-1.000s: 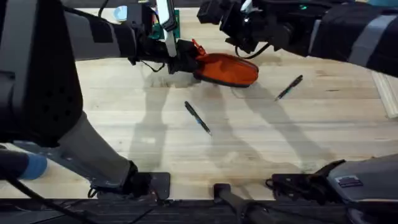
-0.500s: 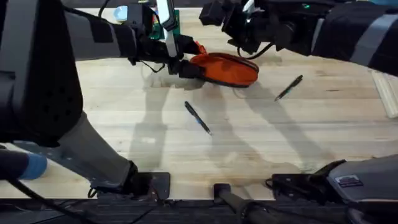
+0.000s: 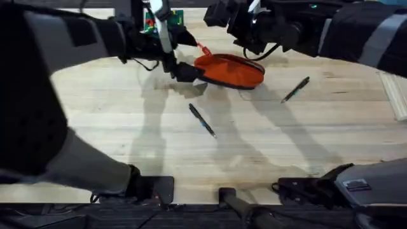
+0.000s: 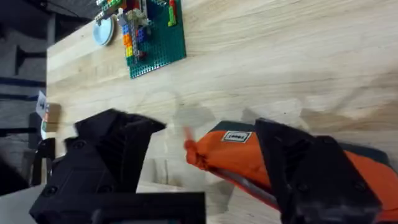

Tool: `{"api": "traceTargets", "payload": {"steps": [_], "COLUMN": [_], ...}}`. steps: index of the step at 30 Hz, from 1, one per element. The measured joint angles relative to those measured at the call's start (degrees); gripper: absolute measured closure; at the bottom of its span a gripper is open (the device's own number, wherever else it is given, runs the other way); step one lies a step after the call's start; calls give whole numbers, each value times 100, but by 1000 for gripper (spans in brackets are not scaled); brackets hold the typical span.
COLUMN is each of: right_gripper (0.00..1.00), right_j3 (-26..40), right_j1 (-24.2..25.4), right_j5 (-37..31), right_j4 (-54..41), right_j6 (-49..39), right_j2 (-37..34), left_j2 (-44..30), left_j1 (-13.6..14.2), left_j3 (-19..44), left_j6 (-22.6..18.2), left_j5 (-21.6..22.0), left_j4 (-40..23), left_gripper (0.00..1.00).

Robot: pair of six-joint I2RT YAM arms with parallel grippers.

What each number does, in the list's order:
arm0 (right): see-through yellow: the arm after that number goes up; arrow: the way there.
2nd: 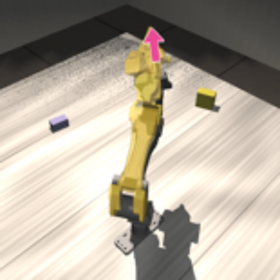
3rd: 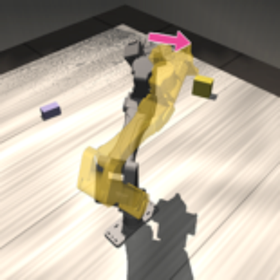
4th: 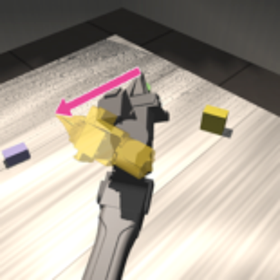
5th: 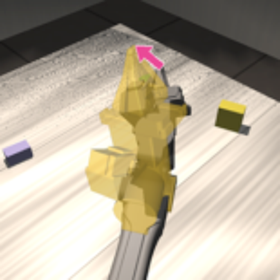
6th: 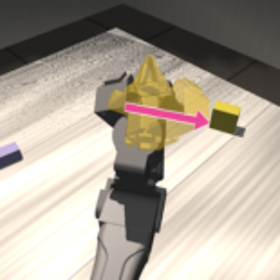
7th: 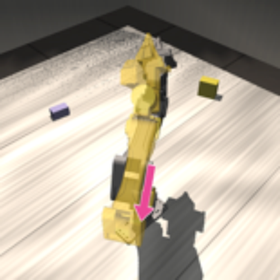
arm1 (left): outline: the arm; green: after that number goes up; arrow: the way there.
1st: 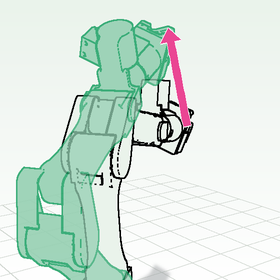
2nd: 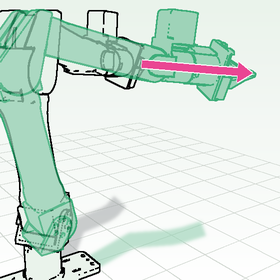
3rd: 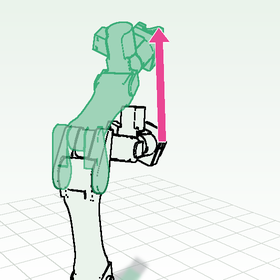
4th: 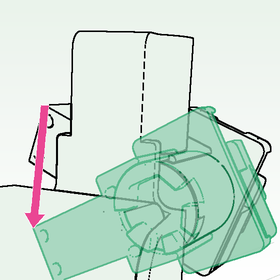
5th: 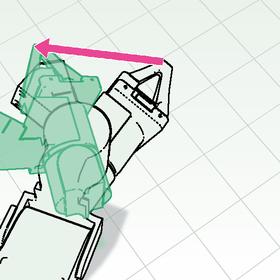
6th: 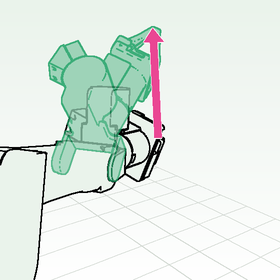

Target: Unzip the bag, pick up the pens from the table one at a time and place them inside, then zip the bag closed.

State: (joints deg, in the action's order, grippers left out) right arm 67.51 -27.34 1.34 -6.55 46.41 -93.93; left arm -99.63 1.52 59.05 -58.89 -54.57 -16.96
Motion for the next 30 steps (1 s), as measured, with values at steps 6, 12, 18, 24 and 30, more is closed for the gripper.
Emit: {"api": "traceTargets", "payload": {"steps": [6,12,18,24,30], "right_gripper": [6,6,6,6,6], "right_j3": [0,0,2,7,7], "right_j1": [22,25,25,25,27], "right_j5": [-2,-1,-125,-406,-502], "right_j4": [1,-26,-342,-664,-846], "right_j6": [-41,-206,-443,-620,-729], "right_j2": [0,8,205,450,571], "left_j2": [602,1173,1915,2567,3056], "left_j1": [-163,-168,-168,-168,-168], "left_j3": [0,0,0,0,0], "left_j6": [17,16,127,319,456], "left_j5": [357,867,1396,1873,2113], "left_j4": [-689,-1478,-2162,-2735,-3176], "left_gripper": [48,30,23,21,19]}}
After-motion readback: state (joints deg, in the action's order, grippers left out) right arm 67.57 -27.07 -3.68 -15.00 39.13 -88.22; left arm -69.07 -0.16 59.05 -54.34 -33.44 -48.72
